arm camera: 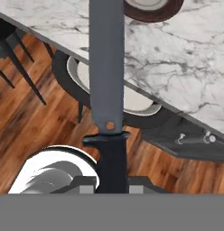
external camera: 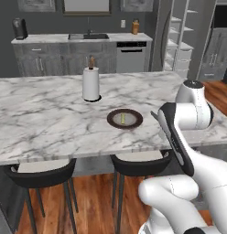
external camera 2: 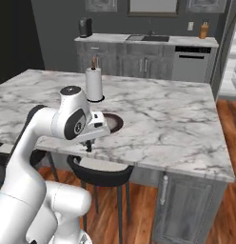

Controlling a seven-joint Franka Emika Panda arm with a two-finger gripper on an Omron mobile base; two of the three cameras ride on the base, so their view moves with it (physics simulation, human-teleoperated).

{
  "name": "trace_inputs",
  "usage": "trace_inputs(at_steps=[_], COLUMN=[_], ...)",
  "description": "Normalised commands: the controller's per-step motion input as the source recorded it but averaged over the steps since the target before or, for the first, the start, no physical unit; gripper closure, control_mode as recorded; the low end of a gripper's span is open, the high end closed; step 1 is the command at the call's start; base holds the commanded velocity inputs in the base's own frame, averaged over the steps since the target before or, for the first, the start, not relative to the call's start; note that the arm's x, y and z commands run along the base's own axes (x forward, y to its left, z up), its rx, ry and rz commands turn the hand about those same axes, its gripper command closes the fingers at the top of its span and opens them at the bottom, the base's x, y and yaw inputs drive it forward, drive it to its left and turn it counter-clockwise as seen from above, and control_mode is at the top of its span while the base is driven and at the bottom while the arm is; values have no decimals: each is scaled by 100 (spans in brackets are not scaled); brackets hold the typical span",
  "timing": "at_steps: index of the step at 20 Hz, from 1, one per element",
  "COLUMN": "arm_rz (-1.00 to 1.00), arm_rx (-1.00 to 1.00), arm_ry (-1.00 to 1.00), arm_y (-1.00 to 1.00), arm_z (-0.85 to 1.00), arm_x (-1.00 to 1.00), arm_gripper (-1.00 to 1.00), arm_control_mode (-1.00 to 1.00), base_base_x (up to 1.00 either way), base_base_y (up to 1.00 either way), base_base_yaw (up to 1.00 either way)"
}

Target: Retrieve the butter from the fridge and place it on a plate on the dining table. Then retrieve the butter knife by the fridge and place it near the plate.

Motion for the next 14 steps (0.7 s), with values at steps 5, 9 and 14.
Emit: trace_inputs(at_steps=[5, 9, 14], arm_rz=[0, 0, 0], arm_rx=[0, 0, 0], arm_ry=[0, 0, 0], arm_y=[0, 0, 0], arm_z=[0, 0, 0], arm_x=[0, 0, 0], arm_gripper=[100, 100, 100], arm_control_mode=[100, 100, 100], base_base_x=[65, 51, 48], base_base_y=[6, 8, 0], base_base_yaw=[-10, -1, 0])
